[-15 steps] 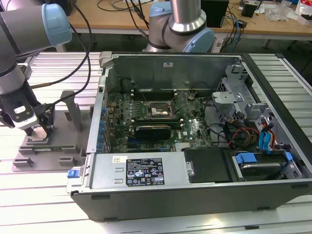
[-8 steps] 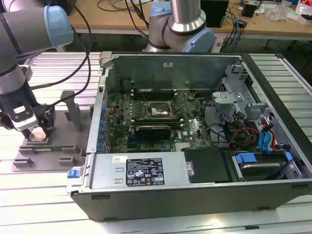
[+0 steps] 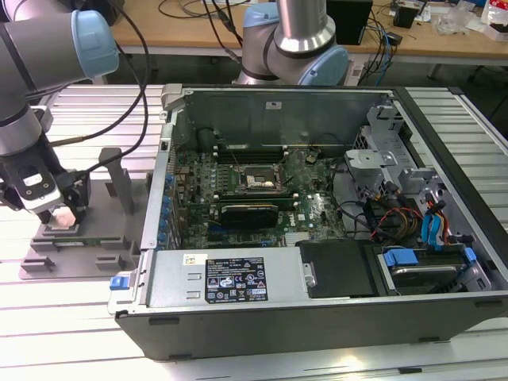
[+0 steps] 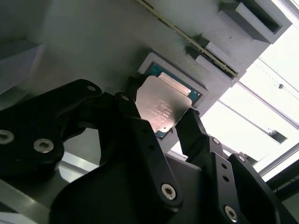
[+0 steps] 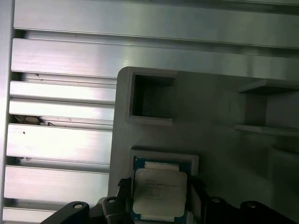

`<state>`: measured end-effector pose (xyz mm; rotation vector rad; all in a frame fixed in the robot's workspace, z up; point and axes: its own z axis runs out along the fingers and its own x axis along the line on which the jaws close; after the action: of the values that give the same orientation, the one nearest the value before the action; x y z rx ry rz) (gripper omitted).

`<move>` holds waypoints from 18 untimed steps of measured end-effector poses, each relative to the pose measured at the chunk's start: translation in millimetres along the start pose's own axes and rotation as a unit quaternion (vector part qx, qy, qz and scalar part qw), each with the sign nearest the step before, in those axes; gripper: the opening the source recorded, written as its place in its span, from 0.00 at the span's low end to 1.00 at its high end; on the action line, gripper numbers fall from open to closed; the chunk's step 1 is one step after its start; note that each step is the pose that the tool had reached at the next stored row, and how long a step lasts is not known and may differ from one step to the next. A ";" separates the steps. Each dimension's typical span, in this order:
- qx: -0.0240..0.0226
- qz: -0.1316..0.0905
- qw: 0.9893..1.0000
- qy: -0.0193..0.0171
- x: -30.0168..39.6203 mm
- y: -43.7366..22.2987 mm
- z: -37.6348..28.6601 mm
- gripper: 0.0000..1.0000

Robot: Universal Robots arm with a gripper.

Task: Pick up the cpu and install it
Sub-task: 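Pick up the cpu and move it towards the insertion slot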

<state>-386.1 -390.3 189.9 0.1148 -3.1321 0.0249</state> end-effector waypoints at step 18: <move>-0.006 0.000 1.000 0.000 0.0 0.0 2.1 0.55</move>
<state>-386.2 -390.3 187.8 0.1148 -3.1323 0.0071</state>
